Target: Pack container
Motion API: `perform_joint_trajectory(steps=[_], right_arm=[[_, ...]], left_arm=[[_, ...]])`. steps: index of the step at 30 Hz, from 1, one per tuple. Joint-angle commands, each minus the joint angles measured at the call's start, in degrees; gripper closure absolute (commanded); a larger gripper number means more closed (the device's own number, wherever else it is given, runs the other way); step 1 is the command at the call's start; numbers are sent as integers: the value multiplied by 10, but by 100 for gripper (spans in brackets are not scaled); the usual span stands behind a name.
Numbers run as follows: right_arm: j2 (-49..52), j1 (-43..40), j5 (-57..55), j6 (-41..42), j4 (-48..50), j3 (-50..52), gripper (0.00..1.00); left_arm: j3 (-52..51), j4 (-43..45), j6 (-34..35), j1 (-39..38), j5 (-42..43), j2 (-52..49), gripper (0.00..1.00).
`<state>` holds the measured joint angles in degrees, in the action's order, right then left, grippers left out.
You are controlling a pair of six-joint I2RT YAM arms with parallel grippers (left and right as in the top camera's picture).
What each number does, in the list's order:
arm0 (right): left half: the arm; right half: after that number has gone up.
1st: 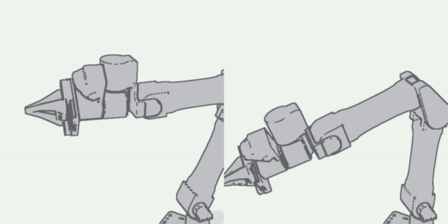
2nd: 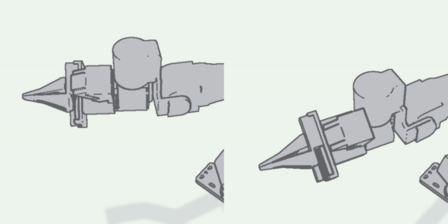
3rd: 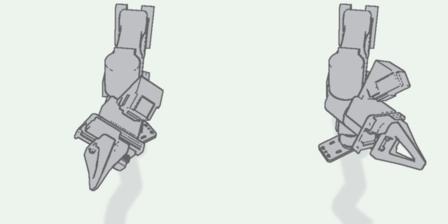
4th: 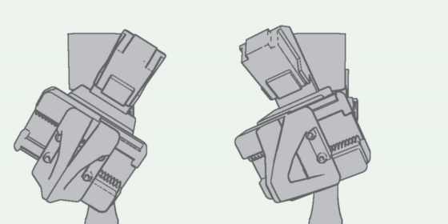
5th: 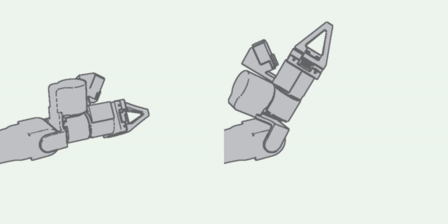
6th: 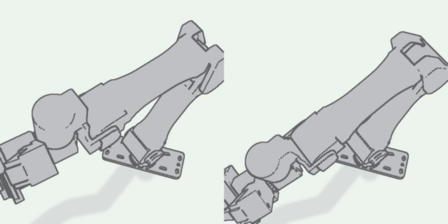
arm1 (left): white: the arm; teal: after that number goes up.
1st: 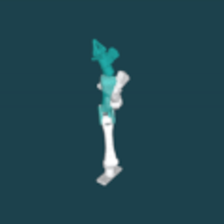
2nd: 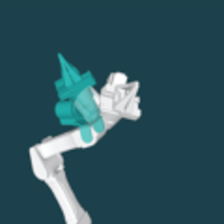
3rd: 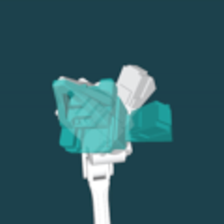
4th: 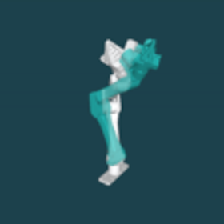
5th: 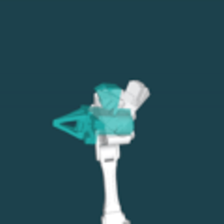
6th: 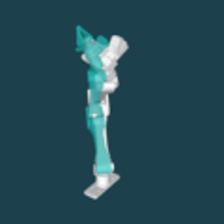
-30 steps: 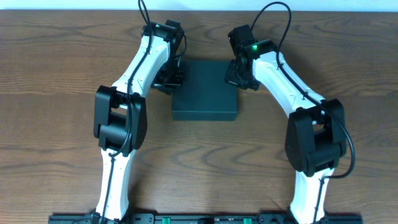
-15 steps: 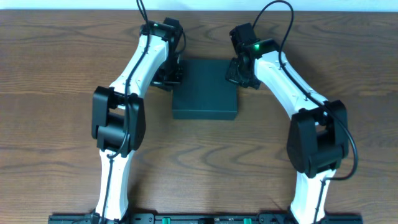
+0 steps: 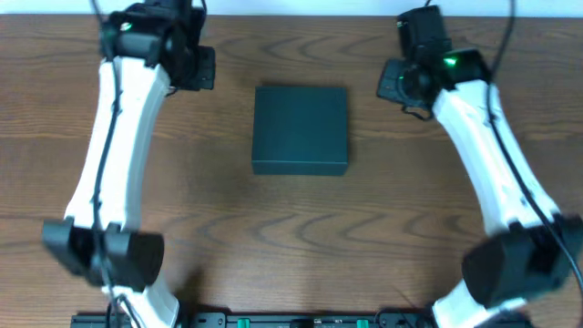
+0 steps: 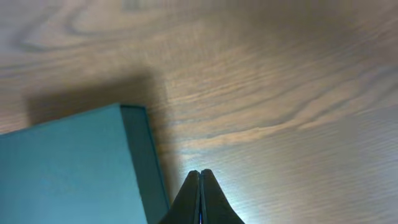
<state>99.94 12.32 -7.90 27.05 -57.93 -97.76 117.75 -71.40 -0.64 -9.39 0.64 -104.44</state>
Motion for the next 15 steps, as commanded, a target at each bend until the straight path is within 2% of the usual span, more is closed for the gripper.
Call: perform_joint_trajectory(steps=[1,5,7,8,9,10,12,13,15], right_arm=[[-69,-1,-14,-62,-17,3,98],[-139,-1,-17,-127,-44,3,96],[-174,-1,-37,-144,-62,3,85],[-188,-1,-44,-145,-71,3,71],[-205,-1,-48,-148,-81,3,41],[-221,-1,-48,-153,-92,3,23],[-248,-1,-48,-154,-115,3,1],[-262,-1,-47,-154,-130,3,1],[-287,-1,-47,-154,-162,3,1]], left_arm=[[6,-15,-26,-2,-17,44,94],[6,-47,-26,-2,-16,100,94],[6,-70,-26,-2,-13,127,94],[6,-82,-26,-2,-9,138,94],[6,-98,-27,-2,-4,152,94],[6,-114,-33,-3,4,165,81],[6,-144,-45,-7,24,192,41],[6,-158,-47,-10,31,207,1],[6,-179,-50,-17,39,236,5]])
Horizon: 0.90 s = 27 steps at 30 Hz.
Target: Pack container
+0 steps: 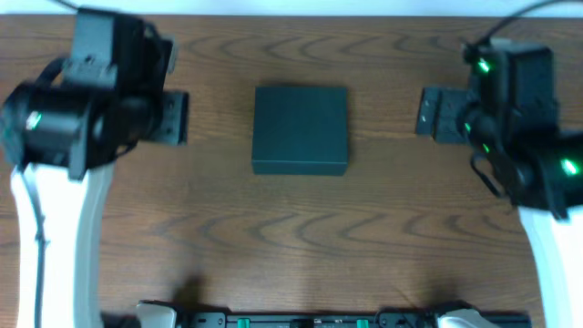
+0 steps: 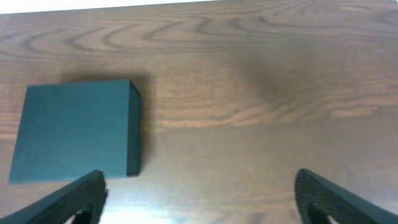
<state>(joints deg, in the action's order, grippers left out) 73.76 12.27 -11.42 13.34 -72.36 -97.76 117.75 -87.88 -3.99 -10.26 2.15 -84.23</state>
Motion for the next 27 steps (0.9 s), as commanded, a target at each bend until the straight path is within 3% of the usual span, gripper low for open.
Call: perform_joint_trajectory(steps=[1,6,11,20,24,27], right_arm=[[-40,0,-12,-17,-36,3,1],[-106,0,-2,-17,-109,3,1],[-179,2,36,-17,-148,3,1],[-418,1,99,-23,-244,3,1],[-517,-2,100,-39,-226,25,1],[-567,-7,99,-60,-149,104,1]], left_arm=[[6,-27,-16,-13,23,54,5],[6,-89,-4,-31,24,162,5],[-6,-89,20,-31,31,288,5],[-60,-89,75,-30,49,544,5],[-110,-89,74,-30,47,610,5],[-179,-71,74,-28,24,629,5]])
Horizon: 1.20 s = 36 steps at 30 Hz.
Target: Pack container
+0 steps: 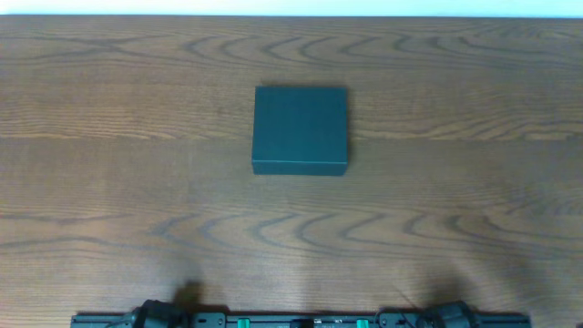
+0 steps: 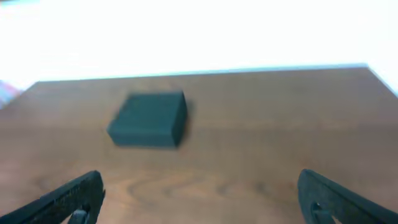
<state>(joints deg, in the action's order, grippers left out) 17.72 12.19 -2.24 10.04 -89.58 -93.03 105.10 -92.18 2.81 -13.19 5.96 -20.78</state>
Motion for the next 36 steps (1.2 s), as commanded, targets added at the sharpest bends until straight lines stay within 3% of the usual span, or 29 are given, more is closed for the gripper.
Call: perform_joint_trajectory(steps=[1,5,10,12,20,25,32,36], right_arm=[[-14,-7,8,-35,50,90,1],[-16,-9,22,-40,167,228,1],[-16,-9,116,-17,405,427,1],[-16,-9,119,-7,487,501,1],[14,-9,97,-9,753,729,1],[50,-9,89,12,934,807,1],[100,-9,-22,14,986,843,1],[103,-9,-16,89,1121,903,1]], left_arm=[[-79,-9,6,1,-19,-5,4],[-212,136,5,1,-15,-5,4],[-415,326,3,1,26,-5,5],[-493,410,24,1,61,-6,5],[-784,687,109,1,33,-22,5],[-889,931,131,1,-17,-26,5],[-963,1014,131,0,-81,-62,5],[-1049,1130,165,0,-62,-76,5]])
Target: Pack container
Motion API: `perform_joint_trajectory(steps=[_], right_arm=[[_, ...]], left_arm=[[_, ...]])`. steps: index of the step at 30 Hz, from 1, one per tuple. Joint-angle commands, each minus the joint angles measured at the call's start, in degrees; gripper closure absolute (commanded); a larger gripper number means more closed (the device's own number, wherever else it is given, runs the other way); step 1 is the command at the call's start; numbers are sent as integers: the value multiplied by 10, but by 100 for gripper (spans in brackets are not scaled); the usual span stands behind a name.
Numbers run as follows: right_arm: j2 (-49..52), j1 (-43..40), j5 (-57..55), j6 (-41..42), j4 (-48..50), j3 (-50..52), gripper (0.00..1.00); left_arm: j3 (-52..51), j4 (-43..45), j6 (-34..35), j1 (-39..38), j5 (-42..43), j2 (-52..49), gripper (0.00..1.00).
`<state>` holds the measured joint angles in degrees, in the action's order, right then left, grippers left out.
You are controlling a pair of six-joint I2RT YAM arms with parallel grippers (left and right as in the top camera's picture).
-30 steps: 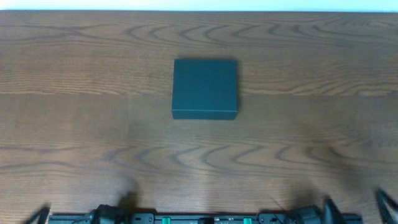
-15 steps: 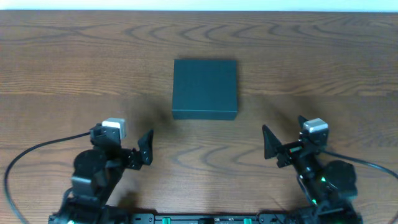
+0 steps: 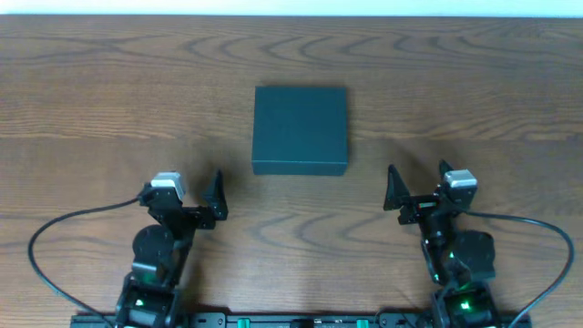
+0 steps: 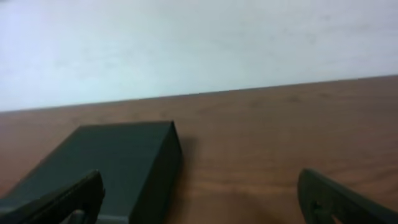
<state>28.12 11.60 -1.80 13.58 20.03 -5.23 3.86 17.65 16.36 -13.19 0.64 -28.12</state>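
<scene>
A dark teal box [image 3: 301,129] with its lid on lies flat on the wooden table [image 3: 91,109], a little behind the middle. Both arms are folded low at the table's front edge. My right gripper [image 3: 417,187] sits in front of the box and to its right, apart from it. The right wrist view has its fingers [image 4: 74,199] spread wide with nothing between them, my right gripper [image 4: 205,199] open, and the box [image 4: 112,163] ahead to the left. My left gripper [image 3: 187,196] mirrors this pose on the left, open and holding nothing.
Cables [image 3: 55,237] loop from each arm base onto the table near the front corners. A white wall [image 4: 199,43] stands behind the table's far edge. Nothing else lies on the table besides the box.
Both arms were out of the overhead view and my right wrist camera looked down on the box from high up. Now both arms are folded at the front edge, the right gripper low and still open.
First both grippers were down at the box's far corners, the right one shut beside its side. Then both were raised and the right was open. Then the arms were out of the overhead view. Now they rest folded at the front. The box stayed put and closed throughout.
</scene>
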Motion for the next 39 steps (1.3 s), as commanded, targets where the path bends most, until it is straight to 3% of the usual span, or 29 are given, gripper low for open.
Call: perform_joint_trajectory(steps=[1,10,20,22,31,39], right_arm=[[-1,-3,-21,68,49,45,1],[0,-3,-23,94,0,49,1],[0,-3,-21,94,-244,49,1],[3,-3,-21,95,-238,49,1],[-44,-3,-20,95,-239,49,1],[-198,-9,-20,95,-239,49,1]], left_arm=[[-35,7,54,1,-12,-3,5],[-36,-13,75,1,-20,-3,4],[-36,-184,75,1,-24,-3,5],[-36,-221,72,1,-22,-4,4],[-36,-219,72,3,-21,20,4],[-36,-219,72,40,-21,204,5]])
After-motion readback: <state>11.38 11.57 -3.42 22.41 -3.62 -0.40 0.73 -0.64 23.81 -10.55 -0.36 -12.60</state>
